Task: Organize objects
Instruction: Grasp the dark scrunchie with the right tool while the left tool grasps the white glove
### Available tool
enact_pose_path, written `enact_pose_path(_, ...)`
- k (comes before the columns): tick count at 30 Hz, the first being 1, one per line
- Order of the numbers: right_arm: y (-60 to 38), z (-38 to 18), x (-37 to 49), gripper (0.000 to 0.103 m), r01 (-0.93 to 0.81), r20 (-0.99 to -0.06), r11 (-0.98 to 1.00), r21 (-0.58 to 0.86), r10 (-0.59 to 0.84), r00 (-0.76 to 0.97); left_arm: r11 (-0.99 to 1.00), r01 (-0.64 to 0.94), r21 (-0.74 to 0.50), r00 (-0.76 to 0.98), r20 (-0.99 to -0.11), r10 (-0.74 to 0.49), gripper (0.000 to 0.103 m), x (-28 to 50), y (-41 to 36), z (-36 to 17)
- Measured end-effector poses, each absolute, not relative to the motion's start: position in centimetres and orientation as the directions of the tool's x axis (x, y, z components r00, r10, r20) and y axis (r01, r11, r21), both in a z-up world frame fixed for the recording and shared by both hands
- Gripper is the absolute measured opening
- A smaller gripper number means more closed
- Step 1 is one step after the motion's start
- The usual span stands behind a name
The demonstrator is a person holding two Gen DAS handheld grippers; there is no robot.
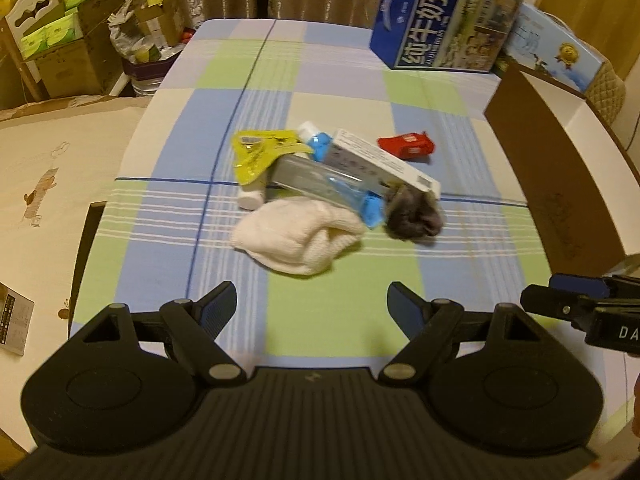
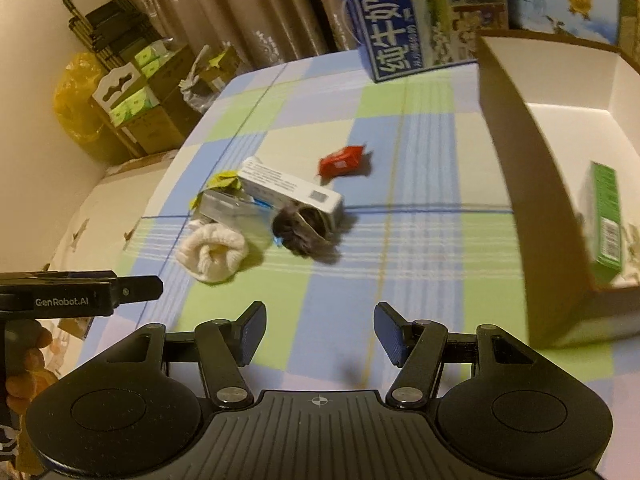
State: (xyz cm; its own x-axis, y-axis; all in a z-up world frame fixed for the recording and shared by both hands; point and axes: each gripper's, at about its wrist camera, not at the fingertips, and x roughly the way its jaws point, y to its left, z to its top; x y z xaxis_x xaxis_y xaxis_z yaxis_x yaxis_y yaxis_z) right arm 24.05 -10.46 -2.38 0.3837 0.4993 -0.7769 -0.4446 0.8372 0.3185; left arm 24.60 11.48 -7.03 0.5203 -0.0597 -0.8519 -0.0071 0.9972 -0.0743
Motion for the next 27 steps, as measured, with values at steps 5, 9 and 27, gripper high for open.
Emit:
enact_pose_path(5,-8.3,-3.3,25.3,0.058,-0.450,-0.771,0.842,0.297,0.489,0.408,0.998,-0.005,-0.063,0.529,-0.847,-0.051,0.079,25.9,13.0,-7.9)
enact_pose_path(9,-6.7,-4.1,26.4,0.056,-0.443,-0.759,0.849,0.288,0.484,0.436,0.998,0.003,-0.060,0.525,-0.850,-0.053,0.079,27.1,13.8,-8.7)
enact_pose_path(27,-2.4,-8.2,30.3,0.027,-0.415,-0.776,0.882,0.224,0.419,0.471,0.995,0.085,-0.050,0.497,-0.864,-0.085,0.079,31.0,15.1,-11.6)
